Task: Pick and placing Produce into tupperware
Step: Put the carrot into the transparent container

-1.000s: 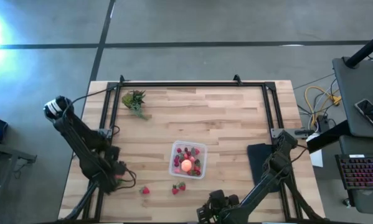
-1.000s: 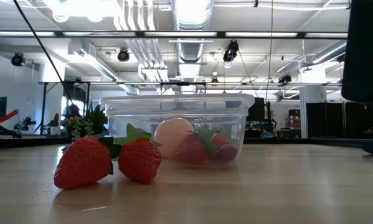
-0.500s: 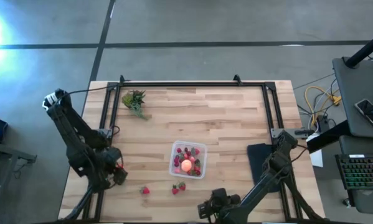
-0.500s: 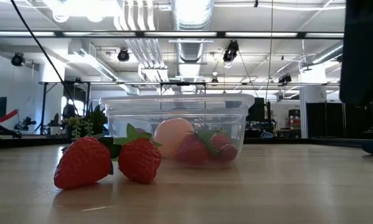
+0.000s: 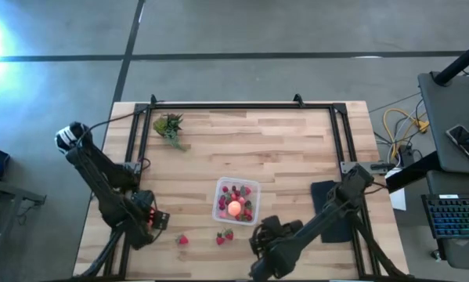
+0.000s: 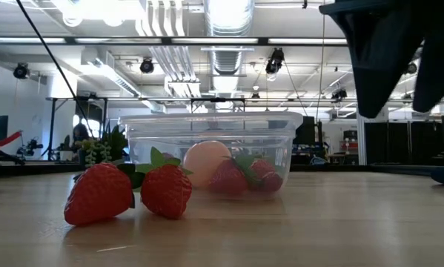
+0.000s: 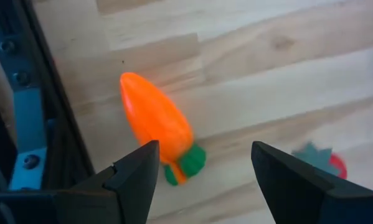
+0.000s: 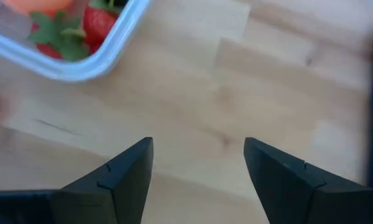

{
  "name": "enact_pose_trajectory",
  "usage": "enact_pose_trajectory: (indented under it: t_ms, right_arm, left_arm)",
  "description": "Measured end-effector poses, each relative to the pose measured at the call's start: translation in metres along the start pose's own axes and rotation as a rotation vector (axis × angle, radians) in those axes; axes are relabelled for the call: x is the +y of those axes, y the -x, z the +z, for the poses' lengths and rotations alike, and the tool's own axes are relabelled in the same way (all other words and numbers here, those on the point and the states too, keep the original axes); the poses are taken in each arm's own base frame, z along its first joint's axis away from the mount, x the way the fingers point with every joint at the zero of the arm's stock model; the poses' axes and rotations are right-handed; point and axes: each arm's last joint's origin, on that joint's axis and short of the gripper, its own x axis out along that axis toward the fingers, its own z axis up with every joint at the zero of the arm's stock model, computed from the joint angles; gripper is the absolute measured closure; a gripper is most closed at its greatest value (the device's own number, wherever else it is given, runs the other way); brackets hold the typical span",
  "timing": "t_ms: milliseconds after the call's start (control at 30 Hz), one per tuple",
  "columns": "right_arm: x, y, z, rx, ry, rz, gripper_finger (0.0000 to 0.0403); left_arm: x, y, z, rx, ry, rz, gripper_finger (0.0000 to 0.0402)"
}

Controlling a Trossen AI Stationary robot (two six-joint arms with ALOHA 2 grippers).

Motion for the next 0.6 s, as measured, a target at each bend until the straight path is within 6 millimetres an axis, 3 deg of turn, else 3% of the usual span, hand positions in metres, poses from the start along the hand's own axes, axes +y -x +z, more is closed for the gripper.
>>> enact_pose_trajectory:
  t_ms: [267, 600]
  right_arm:
    - [-0.012, 0.006, 0.031, -0.023, 0.137, -0.004, 0.0158]
    - [-0.024, 0.006, 0.036, 0.001, 0.278, -0.023, 0.0158]
  left_arm:
    - [-0.011, -0.014, 0.009, -0.061, 0.086, 0.085, 0.0162]
    - [-0.007, -0.028, 0.005, -0.065, 0.123, 0.272, 0.0162]
